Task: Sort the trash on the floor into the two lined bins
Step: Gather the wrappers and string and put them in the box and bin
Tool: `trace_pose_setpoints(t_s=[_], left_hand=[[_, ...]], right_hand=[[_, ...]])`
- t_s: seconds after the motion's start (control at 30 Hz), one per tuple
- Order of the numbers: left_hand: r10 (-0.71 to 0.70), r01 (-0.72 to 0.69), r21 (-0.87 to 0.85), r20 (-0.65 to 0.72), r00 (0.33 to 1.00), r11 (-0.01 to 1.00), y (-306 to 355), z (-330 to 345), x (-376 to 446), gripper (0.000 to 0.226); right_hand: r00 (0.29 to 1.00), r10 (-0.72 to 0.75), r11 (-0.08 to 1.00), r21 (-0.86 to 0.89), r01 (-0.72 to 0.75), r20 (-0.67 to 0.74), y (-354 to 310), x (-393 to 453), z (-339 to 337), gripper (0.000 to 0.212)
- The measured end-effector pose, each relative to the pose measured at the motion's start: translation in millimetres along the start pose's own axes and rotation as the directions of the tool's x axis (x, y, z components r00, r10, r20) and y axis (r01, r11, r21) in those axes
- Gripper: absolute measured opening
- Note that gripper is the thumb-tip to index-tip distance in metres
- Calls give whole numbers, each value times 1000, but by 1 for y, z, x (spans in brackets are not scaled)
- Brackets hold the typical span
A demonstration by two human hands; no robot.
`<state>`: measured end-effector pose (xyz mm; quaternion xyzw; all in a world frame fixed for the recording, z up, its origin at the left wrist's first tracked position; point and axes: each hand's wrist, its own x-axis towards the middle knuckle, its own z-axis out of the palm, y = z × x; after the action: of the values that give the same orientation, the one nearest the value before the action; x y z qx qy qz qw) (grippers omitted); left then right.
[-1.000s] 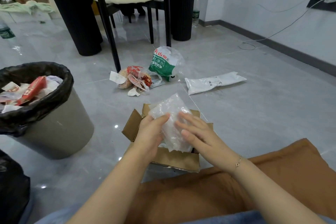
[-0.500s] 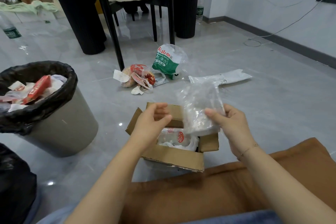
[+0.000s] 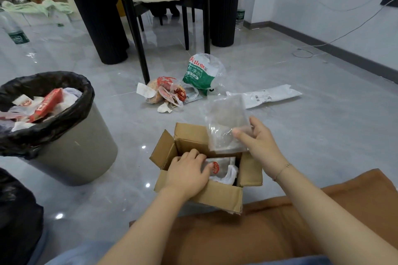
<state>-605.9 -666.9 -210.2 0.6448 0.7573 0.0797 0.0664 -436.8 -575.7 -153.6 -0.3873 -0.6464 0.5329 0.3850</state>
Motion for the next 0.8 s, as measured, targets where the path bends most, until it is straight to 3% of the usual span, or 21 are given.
trace_pose_setpoints(t_s=[0.13,0.27,0.4,0.63,0.7,0.8], left_hand=[[46,-44,13,-248,968,999,2,11,-8,45],[128,-157,-31,-437,891,987,-3,22,-17,34],[179,-217,-20,-492,852,976,-5,26,-20,31],[184,-232,-30,-512,839,972,-5,25,-21,30],[192,-241,-33,-505,842,970,-6,24,-21,28],[185,-242,-55,-492,851,969,-9,24,-22,28]], right_hand=[[997,-51,983,-171,62,66,22,2,4,13],[976,-213,934,-283,217,45,25,7,4,10],[906,-367,730,-539,420,209,28,5,8,13],[806,-441,346,-753,559,395,34,4,18,27],[792,-456,310,-762,569,406,36,4,23,32],[800,-455,359,-742,566,391,41,2,25,29]])
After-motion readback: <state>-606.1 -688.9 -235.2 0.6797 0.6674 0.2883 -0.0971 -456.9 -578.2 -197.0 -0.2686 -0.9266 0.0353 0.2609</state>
